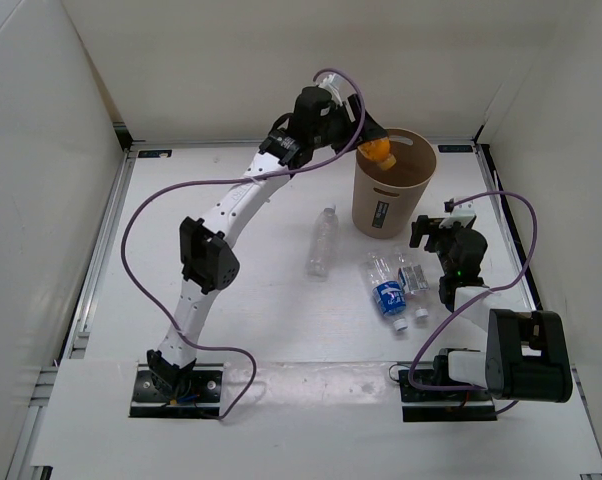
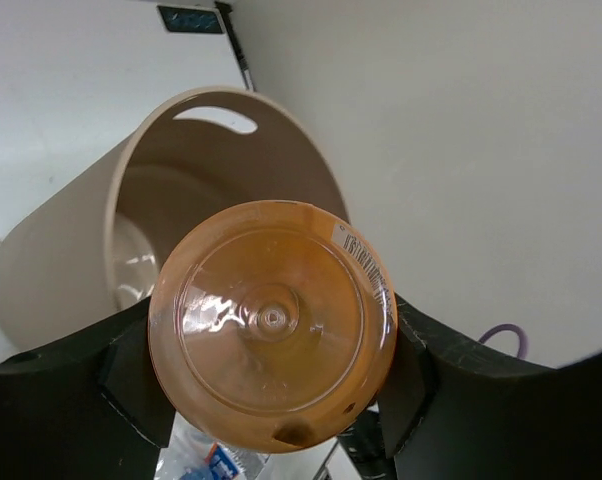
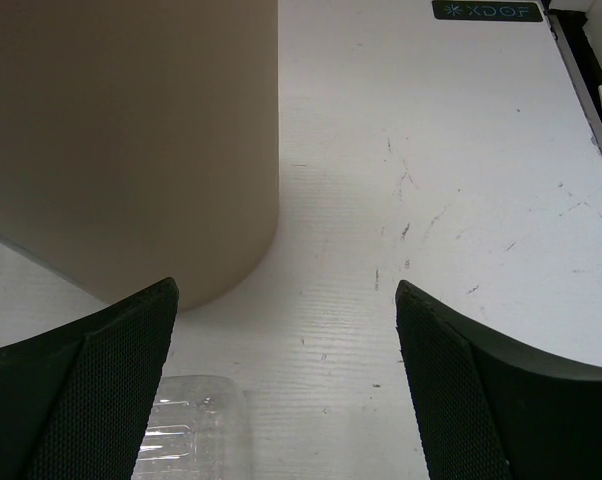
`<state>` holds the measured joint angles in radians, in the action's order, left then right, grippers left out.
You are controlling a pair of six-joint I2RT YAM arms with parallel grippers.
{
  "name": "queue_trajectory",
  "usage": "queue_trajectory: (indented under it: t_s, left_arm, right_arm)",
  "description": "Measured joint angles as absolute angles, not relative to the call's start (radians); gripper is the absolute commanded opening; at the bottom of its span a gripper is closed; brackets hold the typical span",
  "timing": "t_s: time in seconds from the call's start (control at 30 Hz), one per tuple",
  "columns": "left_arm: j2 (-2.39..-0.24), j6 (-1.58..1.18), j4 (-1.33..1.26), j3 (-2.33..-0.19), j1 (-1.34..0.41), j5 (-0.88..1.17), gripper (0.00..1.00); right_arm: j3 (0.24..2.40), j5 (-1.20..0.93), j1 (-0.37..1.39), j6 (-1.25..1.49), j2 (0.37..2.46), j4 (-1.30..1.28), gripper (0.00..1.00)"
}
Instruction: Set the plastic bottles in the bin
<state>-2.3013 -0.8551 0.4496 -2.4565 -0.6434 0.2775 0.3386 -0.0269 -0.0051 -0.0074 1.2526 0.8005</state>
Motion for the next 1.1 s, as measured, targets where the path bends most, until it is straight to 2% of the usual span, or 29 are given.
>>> queue_trajectory:
  t_s: [0.1, 0.2, 0.43, 0.57, 0.6, 0.63, 0.9, 1.1]
  left_arm:
    - [-2.306, -0.842, 0.477, -2.457, -0.644, 0.269, 0.56]
    - [-2.306, -0.833, 0.48, -2.457, -0.643, 0.268, 0.65]
    - [-2.306, -0.824, 0.467, -2.457, -0.643, 0.286, 0.76]
    - [-2.306, -0.821, 0.46, -2.457, -0.643, 0.304, 0.88]
    - [-2.306, -0.818, 0.46, -2.457, -0.643, 0.307, 0.96]
    - [-2.306, -0.817, 0.458, -2.457, -0.643, 0.308, 0.99]
    - [-2.302, -0.767, 0.456, -2.481, -0.628, 0.31, 0.99]
    - [-2.232, -0.675, 0.472, -2.487, -0.552, 0.275, 0.99]
  right_arm:
    - [0.339, -0.025, -0.005, -0.007, 1.253, 0.801, 0.9]
    - [0.339, -0.025, -0.005, -0.007, 1.253, 0.801, 0.9]
    - [0.339, -0.025, -0.005, -0.007, 1.253, 0.801, 0.9]
    - [0.339, -0.025, -0.005, -0.007, 1.253, 0.801, 0.9]
    - [0.339, -0.021, -0.005, -0.007, 1.253, 0.801, 0.9]
    - [0.339, -0.015, -0.005, -0.007, 1.253, 0.801, 0.9]
    - [0.339, 0.006, 0.015, -0.007, 1.253, 0.8, 0.9]
    - [0.339, 0.006, 0.023, -0.007, 1.253, 0.798, 0.9]
